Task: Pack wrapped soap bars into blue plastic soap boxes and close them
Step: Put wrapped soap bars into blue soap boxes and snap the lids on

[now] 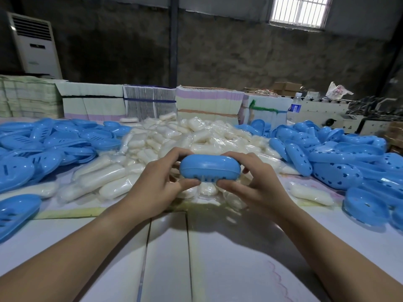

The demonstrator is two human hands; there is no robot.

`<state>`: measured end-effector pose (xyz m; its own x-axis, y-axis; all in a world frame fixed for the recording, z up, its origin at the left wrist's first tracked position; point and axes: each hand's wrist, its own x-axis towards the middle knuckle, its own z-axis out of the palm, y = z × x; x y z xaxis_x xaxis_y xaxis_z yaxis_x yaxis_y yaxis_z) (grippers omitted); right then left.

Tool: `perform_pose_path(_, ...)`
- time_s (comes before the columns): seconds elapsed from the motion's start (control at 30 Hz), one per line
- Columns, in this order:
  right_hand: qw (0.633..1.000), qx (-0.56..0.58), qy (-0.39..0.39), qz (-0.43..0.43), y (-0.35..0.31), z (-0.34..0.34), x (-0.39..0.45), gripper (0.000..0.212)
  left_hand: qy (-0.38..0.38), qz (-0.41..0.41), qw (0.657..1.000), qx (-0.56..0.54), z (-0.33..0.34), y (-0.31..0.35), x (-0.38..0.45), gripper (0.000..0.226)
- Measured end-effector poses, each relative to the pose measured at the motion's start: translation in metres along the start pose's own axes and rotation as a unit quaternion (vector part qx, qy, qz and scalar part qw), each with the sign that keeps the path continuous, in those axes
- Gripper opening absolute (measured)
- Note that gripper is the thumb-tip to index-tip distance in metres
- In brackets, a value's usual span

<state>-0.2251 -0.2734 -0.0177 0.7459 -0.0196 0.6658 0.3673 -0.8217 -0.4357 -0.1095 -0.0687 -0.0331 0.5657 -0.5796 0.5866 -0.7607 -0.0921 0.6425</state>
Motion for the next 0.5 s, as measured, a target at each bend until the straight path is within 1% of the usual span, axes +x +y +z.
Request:
perform_pose_path(0.1, 0.996, 0.050, -0.050, 0.062, 0.002, -0.001, -0.002, 0.044, 0.004, 0.027, 0.999, 0.039, -0.002, -0.002, -0.001, 0.041)
perform_pose_path(0.17, 0.991, 0.061, -0.082, 0.085, 0.003, 0.000, -0.002, 0.048, 0.003, 0.044, 0.997, 0.069, -0.003, -0.004, -0.001, 0.043)
perform_pose_path(0.27, 0.989, 0.055, -0.118, 0.068, 0.004, 0.003, 0.000, 0.050, 0.009, 0.068, 0.992, 0.103, -0.003, -0.006, -0.003, 0.044)
perform_pose_path(0.4, 0.981, 0.117, -0.132, 0.082, 0.003, 0.004, -0.001, 0.051, -0.001, 0.098, 0.987, 0.125, -0.001, -0.005, -0.003, 0.045)
perform_pose_path(0.47, 0.983, 0.095, -0.134, 0.078, -0.003, 0.003, 0.000, 0.048, 0.001, 0.100, 0.988, 0.121, -0.001, -0.006, -0.004, 0.049)
perform_pose_path(0.5, 0.986, 0.078, -0.127, 0.074, -0.006, 0.000, 0.002, 0.046, 0.002, 0.087, 0.990, 0.109, -0.001, -0.006, -0.004, 0.053)
